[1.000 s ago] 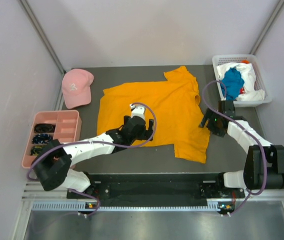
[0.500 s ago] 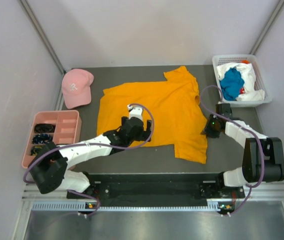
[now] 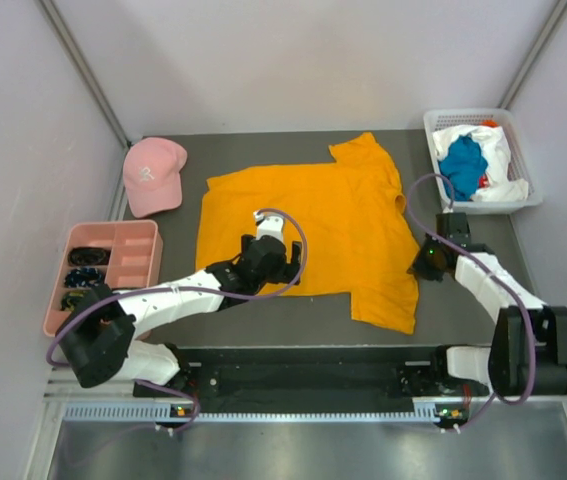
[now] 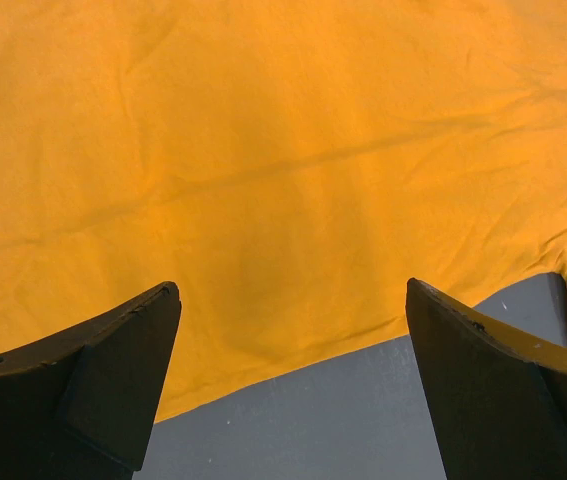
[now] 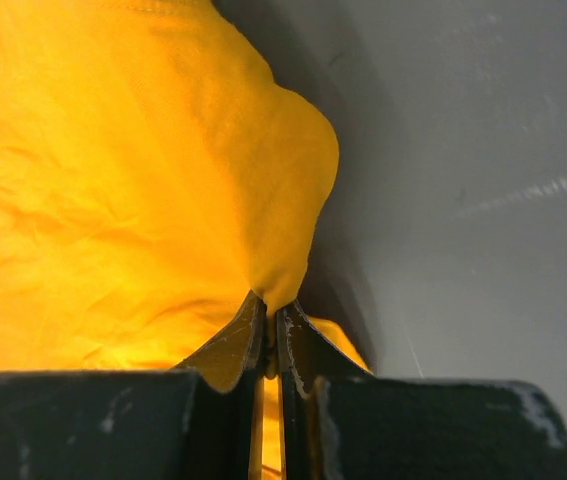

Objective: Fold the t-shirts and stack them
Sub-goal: Flatten out the tshirt

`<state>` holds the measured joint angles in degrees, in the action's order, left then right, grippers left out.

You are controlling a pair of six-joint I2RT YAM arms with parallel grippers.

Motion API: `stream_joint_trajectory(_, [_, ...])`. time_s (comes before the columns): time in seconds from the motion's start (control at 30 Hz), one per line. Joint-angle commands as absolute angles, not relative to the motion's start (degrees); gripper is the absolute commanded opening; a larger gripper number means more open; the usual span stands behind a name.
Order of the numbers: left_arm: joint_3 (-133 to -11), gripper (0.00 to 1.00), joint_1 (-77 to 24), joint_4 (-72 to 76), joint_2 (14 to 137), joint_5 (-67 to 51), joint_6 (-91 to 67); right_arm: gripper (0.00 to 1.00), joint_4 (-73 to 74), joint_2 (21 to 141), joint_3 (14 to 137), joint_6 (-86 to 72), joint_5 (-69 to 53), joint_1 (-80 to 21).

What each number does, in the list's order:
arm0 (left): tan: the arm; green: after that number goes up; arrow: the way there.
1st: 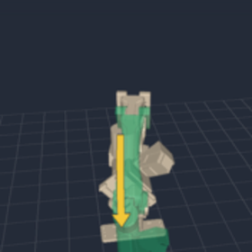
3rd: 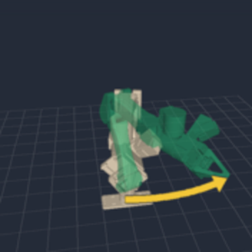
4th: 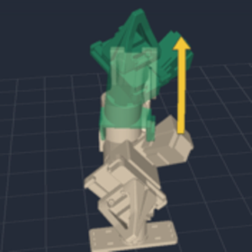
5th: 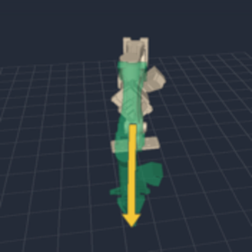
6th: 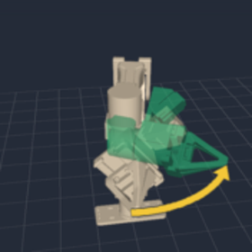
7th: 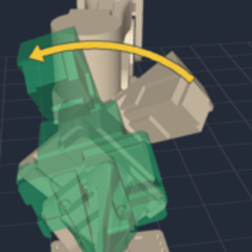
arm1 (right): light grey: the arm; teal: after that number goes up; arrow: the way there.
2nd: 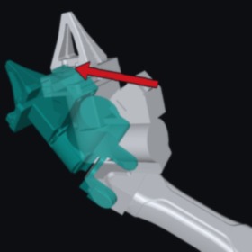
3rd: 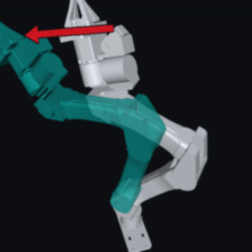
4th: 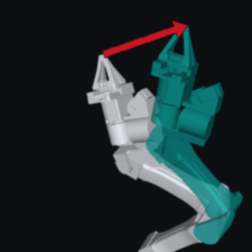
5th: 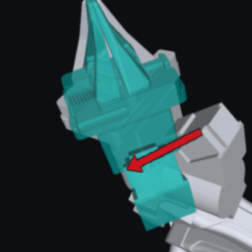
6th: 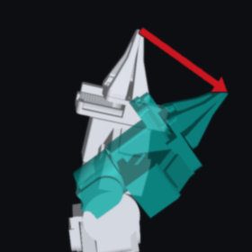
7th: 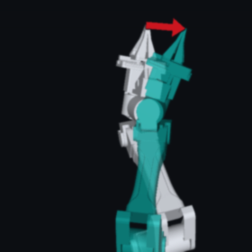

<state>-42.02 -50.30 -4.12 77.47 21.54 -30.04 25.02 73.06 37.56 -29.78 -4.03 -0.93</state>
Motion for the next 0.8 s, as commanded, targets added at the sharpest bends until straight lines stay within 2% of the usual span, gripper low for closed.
stream_joint_trajectory(0.0, [-42.01,0.99,-50.45,-3.69,76.47,22.85,-29.79,0.0,30.49,66.02,36.65,-31.38,-0.18,-0.35])
stream_joint_trajectory(0.17, [-41.84,0.99,-50.45,-6.24,75.85,24.69,-30.85,0.0,33.39,63.28,36.91,-32.52,3.95,-0.35])
stream_joint_trajectory(0.77, [-41.13,0.99,-50.36,-10.28,71.72,26.9,-32.08,0.0,37.62,55.02,33.92,-39.02,7.46,-0.35])
